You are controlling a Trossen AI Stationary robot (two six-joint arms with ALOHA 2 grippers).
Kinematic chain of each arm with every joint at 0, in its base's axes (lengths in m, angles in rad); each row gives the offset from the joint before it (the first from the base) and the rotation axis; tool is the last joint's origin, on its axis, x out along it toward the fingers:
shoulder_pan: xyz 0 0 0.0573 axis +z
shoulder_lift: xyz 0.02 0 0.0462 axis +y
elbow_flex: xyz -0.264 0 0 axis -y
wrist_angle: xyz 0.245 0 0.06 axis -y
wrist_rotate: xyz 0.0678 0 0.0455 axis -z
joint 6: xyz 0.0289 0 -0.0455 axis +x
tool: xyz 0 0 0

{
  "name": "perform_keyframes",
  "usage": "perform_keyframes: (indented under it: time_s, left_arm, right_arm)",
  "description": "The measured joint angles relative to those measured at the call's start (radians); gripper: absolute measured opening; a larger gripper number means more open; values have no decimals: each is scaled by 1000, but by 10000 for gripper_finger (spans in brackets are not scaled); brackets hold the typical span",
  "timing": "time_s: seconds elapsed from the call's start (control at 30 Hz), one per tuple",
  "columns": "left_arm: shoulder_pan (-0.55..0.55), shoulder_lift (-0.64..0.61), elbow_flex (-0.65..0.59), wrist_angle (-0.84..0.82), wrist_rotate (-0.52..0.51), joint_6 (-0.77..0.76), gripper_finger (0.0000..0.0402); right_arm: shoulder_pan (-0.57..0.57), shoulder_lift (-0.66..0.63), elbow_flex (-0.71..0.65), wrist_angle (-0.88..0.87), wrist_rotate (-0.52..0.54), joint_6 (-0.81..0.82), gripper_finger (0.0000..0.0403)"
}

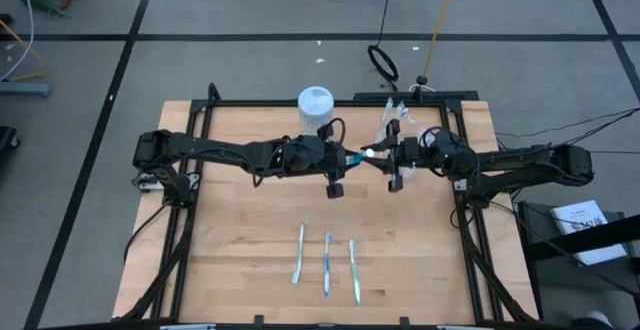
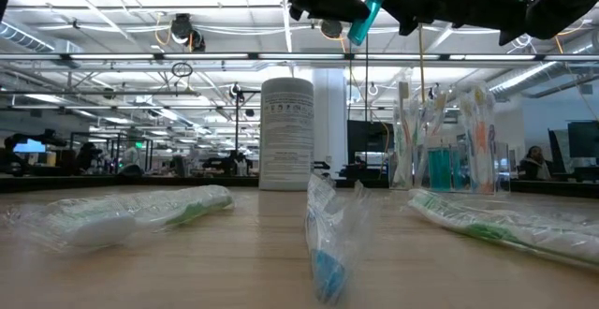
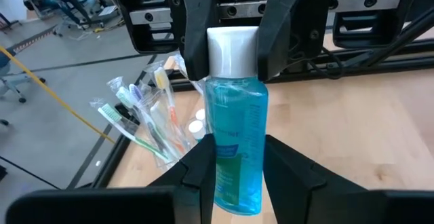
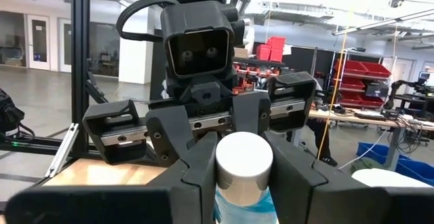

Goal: Pick & Place toothbrushing station
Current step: Put the blue mouthwash into the transparent organizer

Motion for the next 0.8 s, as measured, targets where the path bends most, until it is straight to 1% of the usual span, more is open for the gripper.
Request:
perform_keyframes:
  time_s: [0.07,0.13,0.2,0.27,0.37,0.47,0.53,0.6,0.7,0.8]
  left_arm:
    - [4,0,0,-3,0,19,110]
    - [8,0,0,-3,0,33,125]
    - [13,0,0,0,0,40,149]
    - [13,0,1,11,-10,39,177]
    - [8,-9,2,0,-91,42,214]
    - [-3,-43,2,-21,-202,57,236]
    - [-3,-81,2,-41,-270,72,243]
    - [4,-118,2,-80,-312,74,245]
    - [24,-182,1,-125,-315,110,242]
    - [57,-261,1,-136,-308,213,238]
  right_arm:
    - [0,0,0,-2,1,0,94]
    - [0,0,0,-4,5,1,94]
    - [0,1,0,-10,23,4,94]
    - [0,3,-1,-42,63,4,94]
    - [0,-14,-1,-115,178,-22,94]
    - [0,-54,-1,-208,327,-37,94]
    - [0,-93,0,-280,402,-35,94]
    - [0,-139,20,-378,448,-1,94]
    - [10,-178,66,-477,506,76,94]
    - [32,-163,81,-462,500,149,94]
